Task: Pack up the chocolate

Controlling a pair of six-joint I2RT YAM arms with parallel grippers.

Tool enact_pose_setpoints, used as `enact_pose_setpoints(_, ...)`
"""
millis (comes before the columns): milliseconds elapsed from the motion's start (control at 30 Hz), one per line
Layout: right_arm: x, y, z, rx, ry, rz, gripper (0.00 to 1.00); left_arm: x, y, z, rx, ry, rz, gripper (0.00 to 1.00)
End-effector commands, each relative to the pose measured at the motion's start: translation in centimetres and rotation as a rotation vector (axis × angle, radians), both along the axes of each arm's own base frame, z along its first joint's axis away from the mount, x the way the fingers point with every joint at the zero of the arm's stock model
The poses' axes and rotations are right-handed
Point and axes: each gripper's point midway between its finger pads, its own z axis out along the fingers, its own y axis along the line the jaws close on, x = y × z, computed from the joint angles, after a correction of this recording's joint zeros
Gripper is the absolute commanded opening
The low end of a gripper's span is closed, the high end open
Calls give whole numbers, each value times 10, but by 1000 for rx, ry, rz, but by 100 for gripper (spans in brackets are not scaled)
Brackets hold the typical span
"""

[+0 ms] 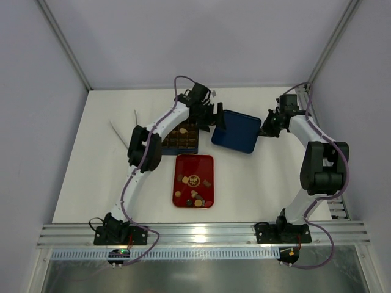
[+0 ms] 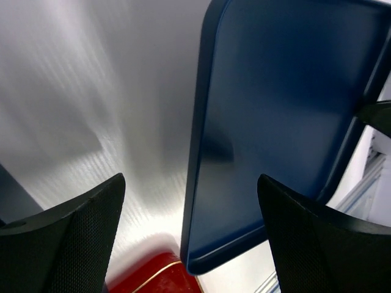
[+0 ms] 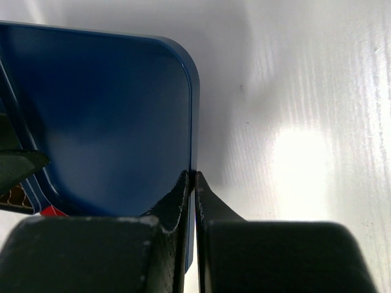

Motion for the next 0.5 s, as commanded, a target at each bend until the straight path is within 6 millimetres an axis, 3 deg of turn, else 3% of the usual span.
enact_pose_setpoints(0, 3, 11, 23, 73, -73, 17, 4, 1, -21, 27, -126, -8, -30, 86)
enact_pose_setpoints(100, 2, 15, 26, 96, -82, 18, 4, -4, -26, 37, -167, 11, -32, 81)
enact_pose_setpoints(467, -12, 31, 32, 200, -116, 21, 4, -27, -26, 69, -255, 37, -40, 50)
